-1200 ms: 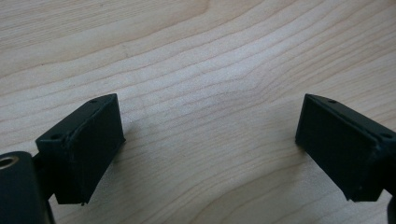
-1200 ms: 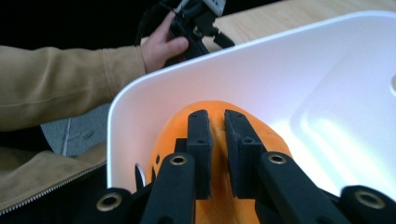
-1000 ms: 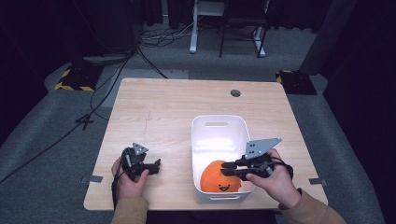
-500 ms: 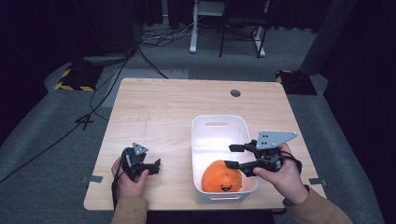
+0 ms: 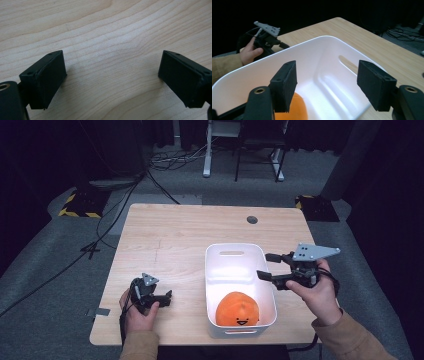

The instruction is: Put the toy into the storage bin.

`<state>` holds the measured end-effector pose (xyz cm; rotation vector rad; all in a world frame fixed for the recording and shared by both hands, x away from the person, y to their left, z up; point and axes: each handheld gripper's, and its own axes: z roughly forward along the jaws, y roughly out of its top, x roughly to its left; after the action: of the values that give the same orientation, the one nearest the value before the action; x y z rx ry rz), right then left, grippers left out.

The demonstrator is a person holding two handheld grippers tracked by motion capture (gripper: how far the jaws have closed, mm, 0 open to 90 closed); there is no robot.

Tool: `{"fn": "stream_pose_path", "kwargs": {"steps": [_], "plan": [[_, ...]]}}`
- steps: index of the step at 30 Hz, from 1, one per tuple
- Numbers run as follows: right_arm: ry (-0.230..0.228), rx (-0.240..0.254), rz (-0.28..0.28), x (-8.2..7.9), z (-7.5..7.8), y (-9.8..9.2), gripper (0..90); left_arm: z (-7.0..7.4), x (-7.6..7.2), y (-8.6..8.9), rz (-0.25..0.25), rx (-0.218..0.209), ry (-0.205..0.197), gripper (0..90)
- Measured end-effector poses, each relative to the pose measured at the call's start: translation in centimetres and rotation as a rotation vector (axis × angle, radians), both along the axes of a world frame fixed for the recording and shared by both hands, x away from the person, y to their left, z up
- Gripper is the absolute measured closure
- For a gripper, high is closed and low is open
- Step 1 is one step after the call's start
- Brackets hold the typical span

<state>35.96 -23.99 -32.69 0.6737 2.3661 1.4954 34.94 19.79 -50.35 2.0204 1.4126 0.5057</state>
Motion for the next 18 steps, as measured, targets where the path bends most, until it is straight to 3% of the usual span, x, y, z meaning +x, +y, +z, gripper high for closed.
{"fn": "stream_pose_path", "kwargs": {"steps": [8,18], "plan": [[-0.009,-0.010,-0.109,1.8,-0.1,-2.7,30.4,0.0,0.0,0.0,-0.001,-0.001,0.002,7.9],[0.021,-0.048,-0.255,4.0,-2.2,-5.7,27.9,0.0,0.0,0.0,-0.001,-0.001,0.002,7.9]]}}
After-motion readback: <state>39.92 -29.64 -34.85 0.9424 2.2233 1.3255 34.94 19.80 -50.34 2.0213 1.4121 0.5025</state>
